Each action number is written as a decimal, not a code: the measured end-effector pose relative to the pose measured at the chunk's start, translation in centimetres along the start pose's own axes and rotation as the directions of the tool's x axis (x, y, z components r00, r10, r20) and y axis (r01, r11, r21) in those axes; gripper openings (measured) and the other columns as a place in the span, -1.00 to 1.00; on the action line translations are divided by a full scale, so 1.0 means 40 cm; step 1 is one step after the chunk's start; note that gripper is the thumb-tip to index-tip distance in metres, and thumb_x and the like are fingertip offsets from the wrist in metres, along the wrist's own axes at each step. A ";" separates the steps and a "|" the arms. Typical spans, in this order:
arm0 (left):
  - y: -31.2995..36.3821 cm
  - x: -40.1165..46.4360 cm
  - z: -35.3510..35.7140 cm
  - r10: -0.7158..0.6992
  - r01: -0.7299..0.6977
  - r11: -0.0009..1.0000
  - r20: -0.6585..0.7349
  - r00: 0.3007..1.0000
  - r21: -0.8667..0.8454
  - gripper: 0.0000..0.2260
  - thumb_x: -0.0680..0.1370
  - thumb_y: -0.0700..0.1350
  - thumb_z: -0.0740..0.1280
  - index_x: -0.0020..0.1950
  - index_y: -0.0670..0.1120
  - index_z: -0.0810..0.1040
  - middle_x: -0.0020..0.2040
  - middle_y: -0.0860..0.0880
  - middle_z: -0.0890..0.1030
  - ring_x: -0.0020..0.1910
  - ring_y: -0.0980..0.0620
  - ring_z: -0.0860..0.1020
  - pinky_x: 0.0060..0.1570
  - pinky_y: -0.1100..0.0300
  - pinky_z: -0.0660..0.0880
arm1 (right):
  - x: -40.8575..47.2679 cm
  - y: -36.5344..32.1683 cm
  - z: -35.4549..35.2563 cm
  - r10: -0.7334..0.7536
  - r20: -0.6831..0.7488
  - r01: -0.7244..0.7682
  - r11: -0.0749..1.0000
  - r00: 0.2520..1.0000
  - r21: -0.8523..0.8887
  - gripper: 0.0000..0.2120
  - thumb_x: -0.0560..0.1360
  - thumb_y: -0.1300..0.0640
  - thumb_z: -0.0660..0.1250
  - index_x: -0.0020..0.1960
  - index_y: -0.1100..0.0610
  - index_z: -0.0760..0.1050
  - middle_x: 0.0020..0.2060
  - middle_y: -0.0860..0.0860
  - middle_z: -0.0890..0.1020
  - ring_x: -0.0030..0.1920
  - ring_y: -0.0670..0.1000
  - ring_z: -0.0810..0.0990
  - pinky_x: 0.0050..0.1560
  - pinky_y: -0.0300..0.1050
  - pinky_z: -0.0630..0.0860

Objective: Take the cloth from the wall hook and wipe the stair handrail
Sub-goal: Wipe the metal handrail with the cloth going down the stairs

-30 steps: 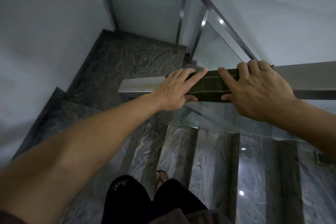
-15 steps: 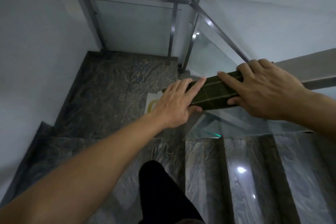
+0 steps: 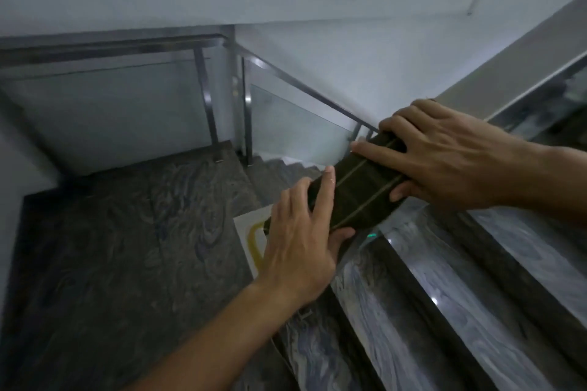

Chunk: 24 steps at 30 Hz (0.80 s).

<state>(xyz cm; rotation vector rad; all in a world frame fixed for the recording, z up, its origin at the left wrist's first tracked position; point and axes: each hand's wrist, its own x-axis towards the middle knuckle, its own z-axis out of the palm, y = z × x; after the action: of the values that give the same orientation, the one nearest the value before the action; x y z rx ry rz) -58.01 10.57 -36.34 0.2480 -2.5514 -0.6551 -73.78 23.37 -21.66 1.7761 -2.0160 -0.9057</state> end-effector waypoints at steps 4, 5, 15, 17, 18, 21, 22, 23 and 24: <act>-0.029 -0.021 -0.001 0.016 -0.007 0.985 0.054 0.998 -0.170 -0.33 0.57 0.22 0.07 0.56 0.00 -0.12 0.38 -0.14 0.21 0.25 -0.13 0.32 0.19 -0.09 0.41 | 0.004 -0.042 -0.018 0.058 0.108 -0.063 0.997 0.992 0.034 -0.35 0.55 -0.27 0.00 0.52 0.07 0.10 0.27 0.30 0.43 0.26 0.29 0.42 0.34 0.27 0.31; -0.040 -0.021 -0.005 0.039 -0.018 0.973 0.090 0.995 -0.228 -0.32 0.56 0.23 0.07 0.55 0.05 -0.18 0.40 -0.11 0.16 0.29 -0.12 0.30 0.22 -0.12 0.39 | 0.001 -0.055 -0.017 0.083 0.123 -0.088 0.995 0.989 0.035 -0.35 0.55 -0.27 -0.01 0.53 0.05 0.09 0.34 0.30 0.39 0.35 0.29 0.35 0.42 0.26 0.21; -0.166 0.034 -0.039 0.394 -0.110 0.762 0.321 0.861 -0.639 -0.29 0.60 0.04 0.15 0.48 0.19 -0.36 0.58 0.02 -0.16 0.55 0.08 -0.14 0.50 0.00 0.07 | 0.003 -0.239 -0.062 0.565 0.352 -0.643 0.749 0.746 0.160 -0.34 0.51 -0.27 -0.24 0.56 -0.05 -0.13 0.54 0.20 0.03 0.53 0.23 -0.03 0.48 0.21 -0.08; -0.185 0.048 -0.044 0.436 -0.105 0.728 0.339 0.834 -0.678 -0.27 0.60 -0.07 0.20 0.50 0.17 -0.32 0.59 0.00 -0.10 0.55 0.09 -0.09 0.50 0.03 0.09 | 0.018 -0.274 -0.075 0.601 0.374 -0.685 0.713 0.706 0.147 -0.34 0.51 -0.25 -0.17 0.55 -0.06 -0.17 0.55 0.19 -0.02 0.53 0.23 -0.07 0.47 0.23 -0.09; -0.195 0.054 -0.041 0.461 -0.110 0.710 0.340 0.819 -0.696 -0.26 0.60 -0.10 0.21 0.50 0.15 -0.29 0.59 0.00 -0.08 0.54 0.11 -0.08 0.50 0.05 0.09 | 0.024 -0.292 -0.082 0.621 0.383 -0.709 0.689 0.684 0.149 -0.34 0.52 -0.22 -0.10 0.55 -0.07 -0.18 0.55 0.19 -0.04 0.54 0.22 -0.10 0.47 0.23 -0.11; -0.222 0.071 -0.022 0.522 -0.127 0.667 0.340 0.782 -0.734 -0.28 0.58 -0.13 0.23 0.54 0.13 -0.20 0.59 0.02 -0.05 0.52 0.18 -0.08 0.50 0.04 0.11 | 0.043 -0.367 -0.086 0.681 0.387 -0.775 0.606 0.622 0.179 -0.34 0.57 -0.08 0.05 0.55 -0.03 -0.21 0.55 0.15 -0.09 0.54 0.18 -0.15 0.48 0.23 -0.13; -0.227 0.076 -0.015 0.535 -0.126 0.649 0.332 0.777 -0.750 -0.29 0.57 -0.15 0.23 0.55 0.10 -0.17 0.59 0.02 -0.04 0.53 0.17 -0.07 0.50 0.01 0.13 | 0.049 -0.389 -0.087 0.702 0.388 -0.797 0.572 0.597 0.193 -0.32 0.57 -0.04 0.08 0.55 -0.01 -0.22 0.55 0.14 -0.09 0.54 0.17 -0.15 0.50 0.24 -0.10; -0.231 0.079 -0.007 0.546 -0.124 0.627 0.321 0.773 -0.769 -0.30 0.57 -0.17 0.22 0.55 0.08 -0.15 0.59 0.01 -0.03 0.55 0.14 -0.05 0.49 -0.02 0.16 | 0.056 -0.410 -0.087 0.722 0.385 -0.816 0.540 0.575 0.206 -0.32 0.58 0.00 0.09 0.55 0.01 -0.22 0.55 0.13 -0.09 0.54 0.15 -0.16 0.50 0.25 -0.05; -0.237 0.080 0.002 0.559 -0.120 0.603 0.310 0.769 -0.789 -0.31 0.56 -0.18 0.22 0.55 0.06 -0.14 0.59 -0.01 -0.02 0.55 0.11 -0.02 0.48 -0.03 0.17 | 0.062 -0.428 -0.084 0.739 0.382 -0.831 0.511 0.555 0.220 -0.32 0.58 0.04 0.10 0.55 0.02 -0.23 0.56 0.11 -0.10 0.55 0.12 -0.17 0.50 0.26 -0.03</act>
<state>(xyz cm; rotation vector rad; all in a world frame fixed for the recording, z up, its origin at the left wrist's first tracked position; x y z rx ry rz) -60.33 1.45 -39.74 -0.8380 -2.4162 -1.6993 -58.96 19.54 -30.41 0.6125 -2.9029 -0.4264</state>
